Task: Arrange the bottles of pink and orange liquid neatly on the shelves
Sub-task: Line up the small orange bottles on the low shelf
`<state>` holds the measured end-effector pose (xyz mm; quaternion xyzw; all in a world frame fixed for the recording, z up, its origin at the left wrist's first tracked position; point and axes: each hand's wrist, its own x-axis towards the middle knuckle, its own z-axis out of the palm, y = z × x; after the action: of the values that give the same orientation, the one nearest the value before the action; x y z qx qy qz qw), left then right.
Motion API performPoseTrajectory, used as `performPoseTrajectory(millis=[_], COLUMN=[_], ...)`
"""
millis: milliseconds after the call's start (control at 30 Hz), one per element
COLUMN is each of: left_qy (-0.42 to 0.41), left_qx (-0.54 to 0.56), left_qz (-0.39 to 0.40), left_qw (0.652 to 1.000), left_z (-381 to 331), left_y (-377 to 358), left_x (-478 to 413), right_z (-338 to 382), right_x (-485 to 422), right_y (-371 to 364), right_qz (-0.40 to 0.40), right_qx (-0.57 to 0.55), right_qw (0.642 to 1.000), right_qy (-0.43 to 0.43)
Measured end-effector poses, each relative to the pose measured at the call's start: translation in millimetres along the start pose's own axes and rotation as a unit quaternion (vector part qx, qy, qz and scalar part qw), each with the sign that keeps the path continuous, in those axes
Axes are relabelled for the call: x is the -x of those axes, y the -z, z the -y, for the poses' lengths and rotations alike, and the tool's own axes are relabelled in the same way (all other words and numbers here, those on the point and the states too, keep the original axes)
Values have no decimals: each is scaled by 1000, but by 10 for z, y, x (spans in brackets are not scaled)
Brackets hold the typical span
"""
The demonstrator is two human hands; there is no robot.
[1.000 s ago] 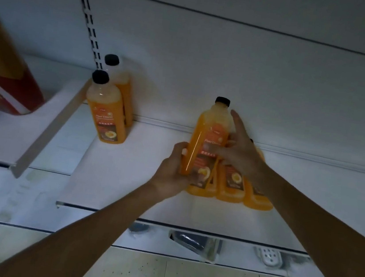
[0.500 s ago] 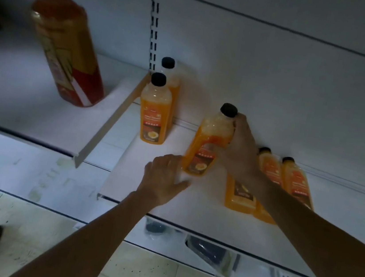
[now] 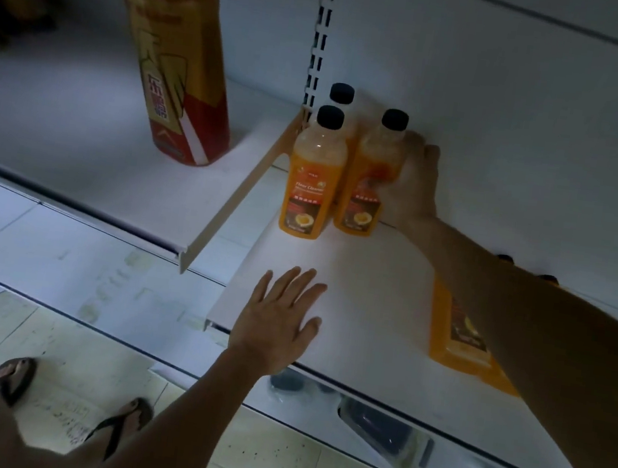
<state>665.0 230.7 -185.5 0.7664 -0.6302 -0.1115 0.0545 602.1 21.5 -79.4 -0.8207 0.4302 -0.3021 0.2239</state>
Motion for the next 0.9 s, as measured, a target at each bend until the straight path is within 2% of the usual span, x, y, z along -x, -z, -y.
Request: performPoseTrajectory(millis=[233,367,433,533,600,667,733,833,900], left_qy=[4,-9,-1,21,33,21,11,29,45], left_qx=[-4,8,14,54,180,276,285,278,314], left_qz=[6,3,16,-8,-86,-113,-58,78,100], left_qw=[1000,1000,1000,998,979,954,957,957,943], left_z=[-12,1,-34,-146,-255,-440,-691,-1037,-1189], left_y=[-10,11,54,115,140,175,189,165,163], left_x=[-16,-8,-12,-48,-55,-44,-44,-191,-293], right_z=[38,0,-129,-579,-904,-1108,-1136,-952,-819], right_x=[-14,-1,63,224,380,543,669,750,802], right_y=[-52,16,149,449,656,763,766,657,550], right_qz=[-27,-6,13,79,163,240,241,212,209], right_qx=[32,169,179,173,221,307,329,330,294], right_qw=[999,986,984,978,950,911,908,917,929], right_qy=[25,-6,-18,-87,-149,-132,-97,-72,-79])
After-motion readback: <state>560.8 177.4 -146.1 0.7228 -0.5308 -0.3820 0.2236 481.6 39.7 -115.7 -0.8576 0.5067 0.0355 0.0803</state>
